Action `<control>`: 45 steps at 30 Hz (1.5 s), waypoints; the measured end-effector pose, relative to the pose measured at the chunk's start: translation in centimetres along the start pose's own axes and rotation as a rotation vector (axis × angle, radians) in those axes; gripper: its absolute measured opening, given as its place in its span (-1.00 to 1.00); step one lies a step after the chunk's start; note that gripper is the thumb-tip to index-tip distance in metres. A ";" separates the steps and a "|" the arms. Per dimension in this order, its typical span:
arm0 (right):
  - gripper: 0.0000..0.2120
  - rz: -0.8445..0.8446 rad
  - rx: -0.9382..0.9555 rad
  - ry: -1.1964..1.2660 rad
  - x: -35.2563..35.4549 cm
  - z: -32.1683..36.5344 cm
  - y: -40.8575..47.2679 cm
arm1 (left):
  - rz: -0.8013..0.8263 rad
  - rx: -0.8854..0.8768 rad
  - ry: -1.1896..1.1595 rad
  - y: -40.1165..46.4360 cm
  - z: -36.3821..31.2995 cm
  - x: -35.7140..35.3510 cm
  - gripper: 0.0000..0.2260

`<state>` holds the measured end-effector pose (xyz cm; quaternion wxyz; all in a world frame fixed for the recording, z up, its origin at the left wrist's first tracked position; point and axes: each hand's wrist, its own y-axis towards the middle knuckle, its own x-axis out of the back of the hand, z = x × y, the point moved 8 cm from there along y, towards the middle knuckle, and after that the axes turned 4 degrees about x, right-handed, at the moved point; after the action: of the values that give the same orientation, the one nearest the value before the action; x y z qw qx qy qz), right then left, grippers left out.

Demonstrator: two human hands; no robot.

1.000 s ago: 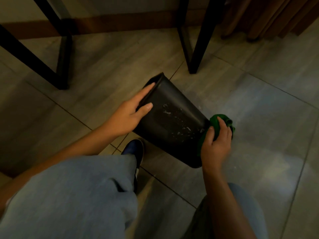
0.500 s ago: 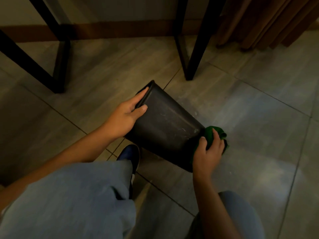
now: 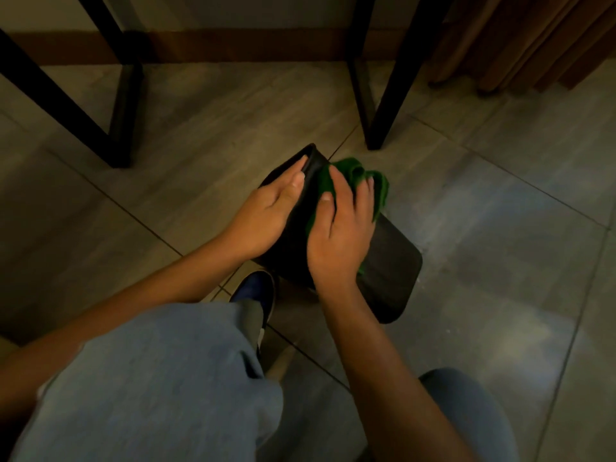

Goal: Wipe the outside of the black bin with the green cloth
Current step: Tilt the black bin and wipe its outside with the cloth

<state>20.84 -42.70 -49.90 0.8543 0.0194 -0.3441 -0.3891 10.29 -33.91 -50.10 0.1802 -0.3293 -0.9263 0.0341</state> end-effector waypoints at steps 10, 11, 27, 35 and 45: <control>-0.52 0.146 -0.086 -0.094 -1.0 -3.3 5.0 | 0.028 -0.041 0.092 0.4 1.4 0.0 -0.48; -0.53 0.156 -0.138 -0.103 -0.8 -4.7 5.0 | 0.027 -0.030 0.081 0.3 1.8 0.1 -0.50; -0.65 -0.087 -0.577 -0.032 9.2 -18.9 -3.0 | -0.030 0.020 -0.055 -0.4 2.5 0.6 -0.58; -0.61 0.009 -0.254 -0.088 3.9 -8.3 0.3 | 0.021 -0.037 0.023 -0.3 0.2 -0.8 -0.59; -0.52 0.113 0.103 -0.233 1.3 -2.5 -5.6 | -0.001 -0.021 0.002 -0.4 1.2 0.1 -0.62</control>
<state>19.29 -48.01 -52.74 0.8269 -0.0016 -0.4610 -0.3220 9.54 -34.14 -51.08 0.1776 -0.3307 -0.9266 0.0238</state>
